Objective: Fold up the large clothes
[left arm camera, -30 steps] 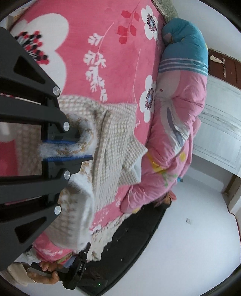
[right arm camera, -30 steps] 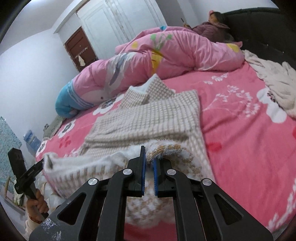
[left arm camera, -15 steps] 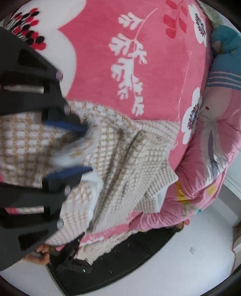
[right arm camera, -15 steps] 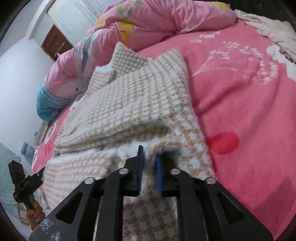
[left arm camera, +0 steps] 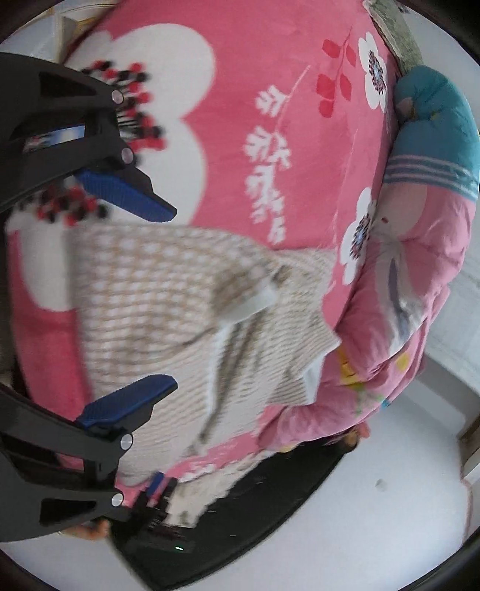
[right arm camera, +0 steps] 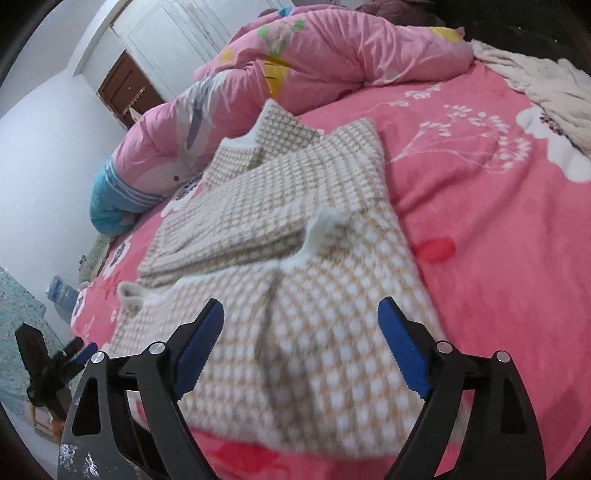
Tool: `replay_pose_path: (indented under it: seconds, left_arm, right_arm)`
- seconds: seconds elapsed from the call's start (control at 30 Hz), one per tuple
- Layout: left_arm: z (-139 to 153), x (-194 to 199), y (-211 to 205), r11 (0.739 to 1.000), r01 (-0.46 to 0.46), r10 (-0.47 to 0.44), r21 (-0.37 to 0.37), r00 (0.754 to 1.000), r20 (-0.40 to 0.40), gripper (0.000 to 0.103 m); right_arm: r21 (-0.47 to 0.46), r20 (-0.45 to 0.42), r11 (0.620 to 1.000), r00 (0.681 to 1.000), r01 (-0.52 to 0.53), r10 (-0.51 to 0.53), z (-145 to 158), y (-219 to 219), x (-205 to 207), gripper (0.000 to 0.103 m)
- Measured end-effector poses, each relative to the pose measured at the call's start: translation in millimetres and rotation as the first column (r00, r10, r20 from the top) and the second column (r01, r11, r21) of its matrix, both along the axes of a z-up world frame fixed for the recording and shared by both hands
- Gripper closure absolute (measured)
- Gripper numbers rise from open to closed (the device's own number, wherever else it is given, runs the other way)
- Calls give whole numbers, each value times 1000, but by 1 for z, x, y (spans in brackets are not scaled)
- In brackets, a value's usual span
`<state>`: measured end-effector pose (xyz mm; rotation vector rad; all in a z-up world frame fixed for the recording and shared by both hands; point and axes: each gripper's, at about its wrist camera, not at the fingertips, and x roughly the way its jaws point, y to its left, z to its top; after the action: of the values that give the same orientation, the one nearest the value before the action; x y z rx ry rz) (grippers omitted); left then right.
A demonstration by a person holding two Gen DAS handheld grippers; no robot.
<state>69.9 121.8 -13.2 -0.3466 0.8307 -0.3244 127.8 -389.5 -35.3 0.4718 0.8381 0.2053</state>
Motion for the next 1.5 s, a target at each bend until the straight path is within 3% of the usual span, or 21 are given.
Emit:
replay_pose_path:
  seconds: [0.13,0.37,0.6,0.8,0.93,1.0,1.07,1.1,1.17,1.23,1.37,1.5]
  left_arm:
    - [-9,-28,-19,994,57,-57,98,998,-3,19]
    - [-36,-51,-32,991,123,-120,51,991,-51,19]
    - [-61,-44,-23,994,95,-98,-60,993,-60,19]
    - [-69,-28,2,965,39,-44,-259,999,-13,19]
    - [-73,-17,11,936,1,2,-351,1000,7,19]
    - [-72,-13,10,934,-14,23,-358,1000,21,21]
    - [-70,-11,8,940,-43,57,-338,998,30,29]
    - [-69,-9,7,945,-59,73,-323,997,31,38]
    - [-65,-3,5,958,-96,106,-271,994,20,59]
    - [-58,0,1,972,-112,118,-208,993,18,80]
    - [-24,-10,-10,993,-91,101,-80,986,132,89]
    - [7,-22,-11,996,-75,82,-46,975,205,92]
  right_arm:
    - [6,-17,1000,1000,5,-5,0,3,-18,19]
    - [6,-54,1000,998,26,-25,-12,2,-56,19]
    - [91,-113,994,992,59,-49,-37,-7,-60,19]
    - [197,-107,975,990,107,-87,-50,-19,-46,23]
    - [259,-96,952,985,166,-146,-56,-32,-38,38]
    - [279,-92,940,979,199,-180,-59,-38,-35,47]
    - [297,-81,926,973,232,-218,-63,-43,-33,58]
    - [291,-75,925,970,244,-233,-64,-42,-31,62]
    - [256,-65,932,966,257,-249,-62,-38,-28,83]
    - [229,-35,940,967,254,-253,-51,-33,-29,92]
    - [121,83,966,967,230,-241,-13,-23,-40,96]
    - [93,139,974,966,208,-219,11,-18,-53,97]
